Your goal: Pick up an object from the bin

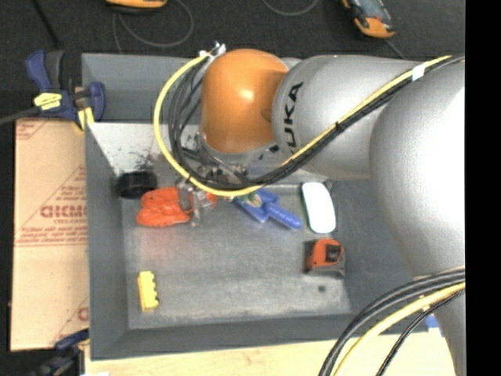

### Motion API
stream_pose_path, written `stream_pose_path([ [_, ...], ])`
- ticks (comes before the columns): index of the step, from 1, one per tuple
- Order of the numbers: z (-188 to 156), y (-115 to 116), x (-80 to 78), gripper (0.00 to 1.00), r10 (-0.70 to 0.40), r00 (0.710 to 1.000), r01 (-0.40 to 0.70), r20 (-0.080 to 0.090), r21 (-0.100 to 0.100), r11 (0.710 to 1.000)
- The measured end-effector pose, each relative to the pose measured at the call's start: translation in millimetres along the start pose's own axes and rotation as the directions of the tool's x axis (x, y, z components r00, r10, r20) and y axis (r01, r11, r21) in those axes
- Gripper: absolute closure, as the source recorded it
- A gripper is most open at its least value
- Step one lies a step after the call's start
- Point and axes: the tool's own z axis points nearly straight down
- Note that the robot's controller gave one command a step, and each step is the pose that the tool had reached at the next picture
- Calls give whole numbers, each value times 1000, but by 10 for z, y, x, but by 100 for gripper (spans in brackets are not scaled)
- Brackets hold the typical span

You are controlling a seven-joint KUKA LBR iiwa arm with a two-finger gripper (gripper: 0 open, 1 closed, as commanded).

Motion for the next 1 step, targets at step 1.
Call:
stream_pose_path([
  [1, -254, 38, 87, 100, -3, 1000, 3, -19, -3, 1000],
])
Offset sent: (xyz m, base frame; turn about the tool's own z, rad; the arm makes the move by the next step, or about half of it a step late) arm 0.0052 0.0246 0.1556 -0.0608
